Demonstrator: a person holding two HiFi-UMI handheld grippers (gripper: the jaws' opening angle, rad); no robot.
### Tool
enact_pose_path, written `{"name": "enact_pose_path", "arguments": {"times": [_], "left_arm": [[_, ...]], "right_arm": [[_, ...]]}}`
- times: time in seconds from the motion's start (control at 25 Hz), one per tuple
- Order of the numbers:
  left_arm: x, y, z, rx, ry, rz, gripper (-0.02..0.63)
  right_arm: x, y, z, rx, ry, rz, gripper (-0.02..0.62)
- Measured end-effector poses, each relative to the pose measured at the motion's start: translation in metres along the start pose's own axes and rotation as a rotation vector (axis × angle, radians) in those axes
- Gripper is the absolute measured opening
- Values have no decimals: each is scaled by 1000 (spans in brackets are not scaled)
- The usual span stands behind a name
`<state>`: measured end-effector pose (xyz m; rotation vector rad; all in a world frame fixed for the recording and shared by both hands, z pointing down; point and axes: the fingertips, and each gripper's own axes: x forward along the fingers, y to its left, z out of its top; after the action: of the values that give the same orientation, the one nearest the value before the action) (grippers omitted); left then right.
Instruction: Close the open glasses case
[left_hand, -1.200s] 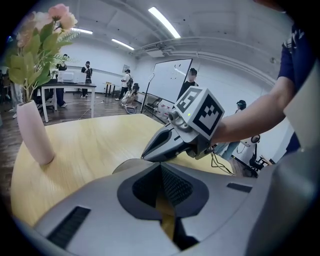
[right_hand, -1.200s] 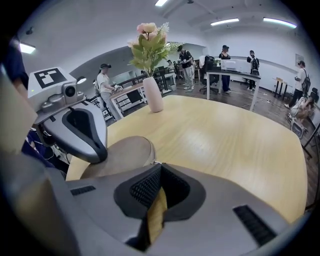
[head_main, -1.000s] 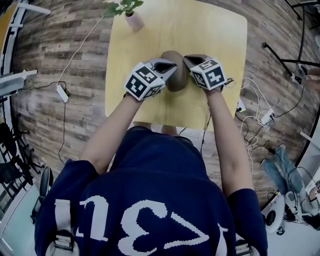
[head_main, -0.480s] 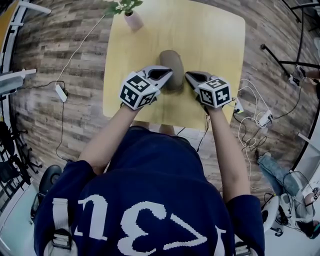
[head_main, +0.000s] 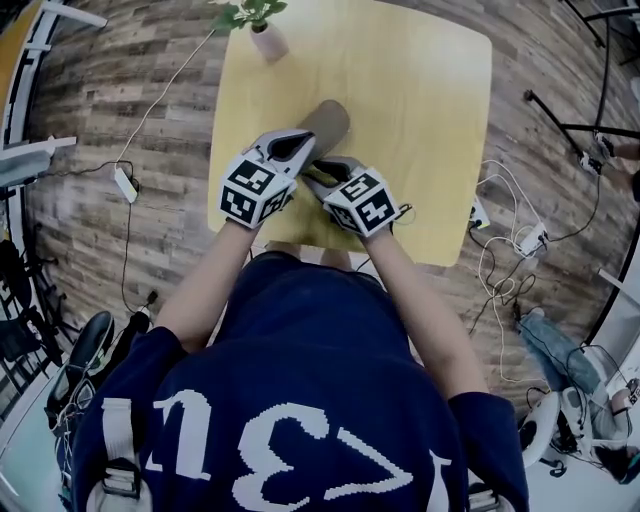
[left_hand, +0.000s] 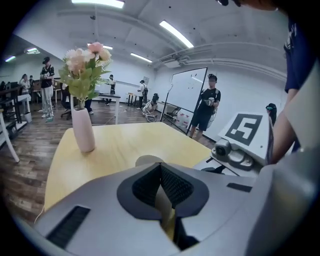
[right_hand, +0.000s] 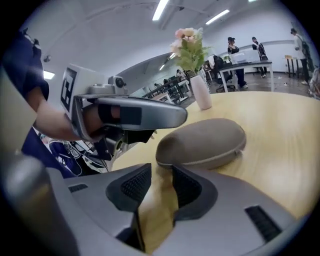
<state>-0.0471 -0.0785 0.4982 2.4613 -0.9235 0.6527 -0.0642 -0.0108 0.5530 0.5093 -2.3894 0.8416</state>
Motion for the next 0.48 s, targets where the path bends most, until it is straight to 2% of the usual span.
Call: {"name": "enact_pose_path", "arguments": {"times": [0.12,0.24,0.48], "left_arm": [[-9,17,0,1,-6,57,12],[-12,28,2,11,-1,90,12],[7,39,-6,66,63,140,12]], "right_arm": [[26,12,19,-57,3,7,171],[22,4,25,-53,-11,-5,173],[-32,-81,10,43,-64,-244,167]]}}
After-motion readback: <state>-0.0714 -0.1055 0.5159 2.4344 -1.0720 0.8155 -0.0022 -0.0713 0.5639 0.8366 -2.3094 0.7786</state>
